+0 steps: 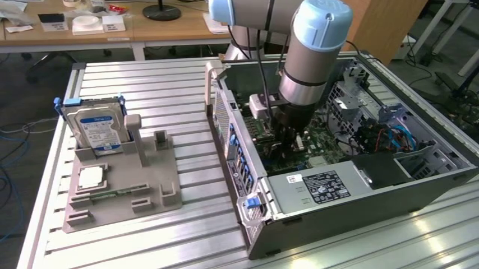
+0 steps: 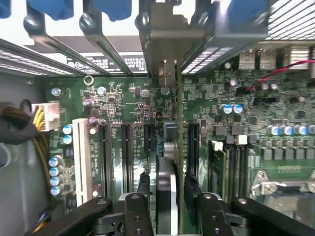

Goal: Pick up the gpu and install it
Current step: 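Insert the gpu into the slot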

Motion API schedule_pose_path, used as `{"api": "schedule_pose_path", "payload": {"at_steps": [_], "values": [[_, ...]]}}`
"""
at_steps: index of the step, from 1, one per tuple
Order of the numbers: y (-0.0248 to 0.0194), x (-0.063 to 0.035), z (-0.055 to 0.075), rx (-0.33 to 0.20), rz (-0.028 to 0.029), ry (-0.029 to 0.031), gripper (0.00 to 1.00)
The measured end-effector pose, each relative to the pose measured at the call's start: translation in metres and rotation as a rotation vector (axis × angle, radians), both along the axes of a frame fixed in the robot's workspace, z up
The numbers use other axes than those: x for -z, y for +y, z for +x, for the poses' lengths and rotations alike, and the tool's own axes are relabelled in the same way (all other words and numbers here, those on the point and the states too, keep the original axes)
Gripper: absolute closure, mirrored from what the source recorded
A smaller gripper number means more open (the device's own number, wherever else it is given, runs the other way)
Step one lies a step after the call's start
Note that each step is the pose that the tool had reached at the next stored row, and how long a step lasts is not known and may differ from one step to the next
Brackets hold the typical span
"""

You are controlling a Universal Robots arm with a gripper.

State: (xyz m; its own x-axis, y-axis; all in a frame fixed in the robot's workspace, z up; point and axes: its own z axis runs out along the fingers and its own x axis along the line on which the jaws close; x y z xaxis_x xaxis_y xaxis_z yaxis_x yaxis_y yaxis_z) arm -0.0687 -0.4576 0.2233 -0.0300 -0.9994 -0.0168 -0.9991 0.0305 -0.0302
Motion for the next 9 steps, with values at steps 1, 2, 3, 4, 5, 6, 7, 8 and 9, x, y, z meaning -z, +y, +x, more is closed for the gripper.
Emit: {"api": "schedule_pose_path", "payload": {"at_steps": [1, 2, 3, 4, 5, 6, 7, 8, 9], "values": [[0.0, -0.0045, 0.0, 0.0, -0.0001, -0.0004, 0.58], [0.0, -0.009, 0.0, 0.0, -0.0003, -0.0007, 0.58], [0.0, -0.0135, 0.0, 0.0, 0.0, -0.001, 0.58], [0.0, -0.018, 0.0, 0.0, -0.0001, -0.0013, 0.58], [0.0001, -0.0225, 0.0, 0.0, -0.0001, -0.0015, 0.58], [0.0, -0.027, 0.0, 0.0, -0.0002, -0.0018, 0.58], [0.0, -0.0317, 0.0, 0.0, -0.0001, -0.0023, 0.58], [0.0, -0.0356, 0.0, 0.0, 0.0, -0.0028, 0.58], [0.0, -0.0398, 0.0, 0.0, -0.0001, -0.0029, 0.58]]}}
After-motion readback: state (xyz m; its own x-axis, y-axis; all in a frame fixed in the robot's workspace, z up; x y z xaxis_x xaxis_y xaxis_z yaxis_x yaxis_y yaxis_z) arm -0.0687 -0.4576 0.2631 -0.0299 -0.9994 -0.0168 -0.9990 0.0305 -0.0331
